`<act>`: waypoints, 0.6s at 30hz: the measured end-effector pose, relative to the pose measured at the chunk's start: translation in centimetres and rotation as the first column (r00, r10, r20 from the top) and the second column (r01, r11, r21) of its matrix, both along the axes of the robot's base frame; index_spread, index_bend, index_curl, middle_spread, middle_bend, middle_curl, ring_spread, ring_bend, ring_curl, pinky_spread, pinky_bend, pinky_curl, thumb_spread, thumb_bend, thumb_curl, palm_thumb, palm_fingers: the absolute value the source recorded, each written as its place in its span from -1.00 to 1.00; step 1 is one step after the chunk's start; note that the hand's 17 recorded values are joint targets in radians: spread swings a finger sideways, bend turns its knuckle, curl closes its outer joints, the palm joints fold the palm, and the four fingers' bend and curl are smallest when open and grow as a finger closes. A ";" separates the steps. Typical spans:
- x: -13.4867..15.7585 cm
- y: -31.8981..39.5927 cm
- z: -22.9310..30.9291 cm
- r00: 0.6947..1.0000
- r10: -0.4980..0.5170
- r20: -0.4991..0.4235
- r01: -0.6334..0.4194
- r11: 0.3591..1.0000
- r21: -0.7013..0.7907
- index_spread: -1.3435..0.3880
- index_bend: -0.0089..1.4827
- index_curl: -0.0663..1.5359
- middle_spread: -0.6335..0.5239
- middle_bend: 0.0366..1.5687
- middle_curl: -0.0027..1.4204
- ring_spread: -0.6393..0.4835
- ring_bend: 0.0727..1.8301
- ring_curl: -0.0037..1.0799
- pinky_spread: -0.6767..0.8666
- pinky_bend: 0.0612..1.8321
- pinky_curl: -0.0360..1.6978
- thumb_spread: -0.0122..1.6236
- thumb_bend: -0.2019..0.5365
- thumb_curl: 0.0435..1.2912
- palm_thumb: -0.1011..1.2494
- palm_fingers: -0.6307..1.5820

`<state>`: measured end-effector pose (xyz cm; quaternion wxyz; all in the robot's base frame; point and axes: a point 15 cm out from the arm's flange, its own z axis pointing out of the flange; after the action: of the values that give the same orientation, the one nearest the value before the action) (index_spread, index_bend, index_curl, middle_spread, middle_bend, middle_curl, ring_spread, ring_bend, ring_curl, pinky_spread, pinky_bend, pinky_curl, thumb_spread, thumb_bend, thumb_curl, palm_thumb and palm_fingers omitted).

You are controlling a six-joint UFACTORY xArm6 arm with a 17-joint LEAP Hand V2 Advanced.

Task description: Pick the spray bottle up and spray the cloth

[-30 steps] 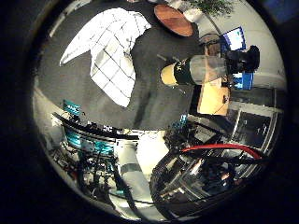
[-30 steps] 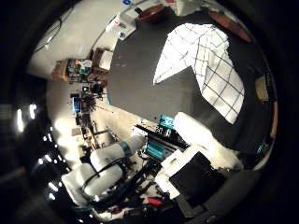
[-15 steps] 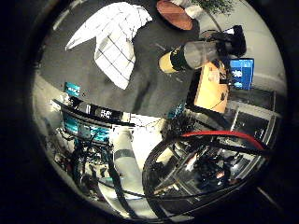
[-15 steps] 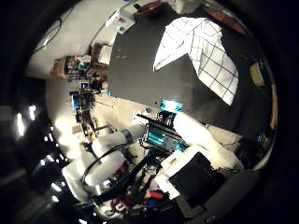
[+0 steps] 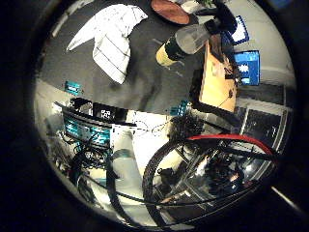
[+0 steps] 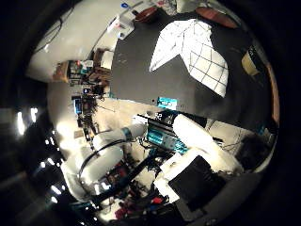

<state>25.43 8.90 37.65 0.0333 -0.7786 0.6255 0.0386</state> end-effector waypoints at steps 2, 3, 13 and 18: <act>-0.4 -0.4 0.2 1.000 -0.006 0.013 0.006 1.000 0.002 0.19 -0.76 -0.52 0.23 -0.80 -0.55 0.48 -0.85 -0.55 0.39 -0.74 -0.60 0.40 -0.50 -0.54 0.27 -0.24; -0.5 -0.8 0.5 1.000 -0.013 0.024 0.013 1.000 0.004 0.19 -0.76 -0.52 0.23 -0.80 -0.55 0.48 -0.86 -0.54 0.39 -0.75 -0.60 0.40 -0.50 -0.54 0.27 -0.24; -0.8 -4.4 1.1 0.996 -0.078 0.040 0.078 0.997 0.007 0.20 -0.77 -0.54 0.23 -0.80 -0.55 0.49 -0.84 -0.53 0.40 -0.73 -0.60 0.39 -0.50 -0.54 0.28 -0.24; -1.2 -5.8 1.6 0.993 -0.102 0.056 0.102 0.995 0.014 0.20 -0.77 -0.54 0.23 -0.79 -0.54 0.49 -0.83 -0.52 0.40 -0.73 -0.60 0.39 -0.50 -0.54 0.28 -0.24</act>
<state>24.23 3.08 39.27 0.0570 -0.7461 0.6631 0.0181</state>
